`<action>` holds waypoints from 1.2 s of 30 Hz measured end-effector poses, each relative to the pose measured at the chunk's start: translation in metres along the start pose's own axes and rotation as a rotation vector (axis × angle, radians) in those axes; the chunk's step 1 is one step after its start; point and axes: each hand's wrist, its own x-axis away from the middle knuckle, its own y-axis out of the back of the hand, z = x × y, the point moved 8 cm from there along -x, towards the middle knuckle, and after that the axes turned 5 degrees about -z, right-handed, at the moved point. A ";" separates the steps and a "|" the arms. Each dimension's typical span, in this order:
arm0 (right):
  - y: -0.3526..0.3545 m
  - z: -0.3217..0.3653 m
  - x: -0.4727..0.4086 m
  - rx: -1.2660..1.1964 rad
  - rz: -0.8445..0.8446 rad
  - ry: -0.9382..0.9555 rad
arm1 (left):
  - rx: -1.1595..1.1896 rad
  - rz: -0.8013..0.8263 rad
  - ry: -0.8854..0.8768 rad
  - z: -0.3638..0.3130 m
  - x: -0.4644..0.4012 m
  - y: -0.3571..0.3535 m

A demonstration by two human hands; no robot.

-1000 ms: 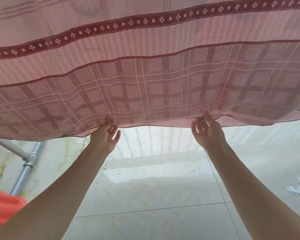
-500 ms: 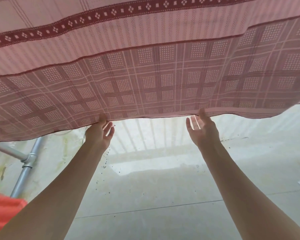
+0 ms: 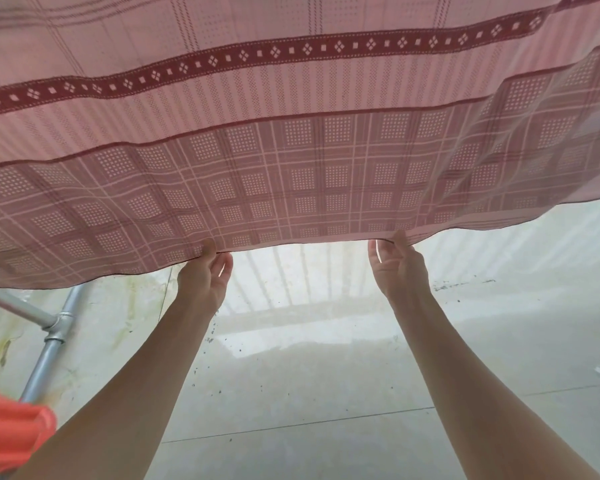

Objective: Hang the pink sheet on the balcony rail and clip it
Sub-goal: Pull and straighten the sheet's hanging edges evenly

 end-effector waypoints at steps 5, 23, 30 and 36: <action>0.000 0.000 0.004 -0.042 -0.036 -0.020 | 0.107 0.039 0.017 0.006 0.005 -0.002; 0.055 0.105 0.033 0.088 -0.081 -0.028 | -0.113 0.473 0.235 0.153 0.124 -0.122; 0.038 0.218 0.014 0.016 -0.067 0.080 | 0.003 0.370 0.401 0.211 0.151 -0.196; 0.033 0.273 -0.007 0.082 -0.092 0.120 | 0.002 0.161 0.257 0.194 0.114 -0.197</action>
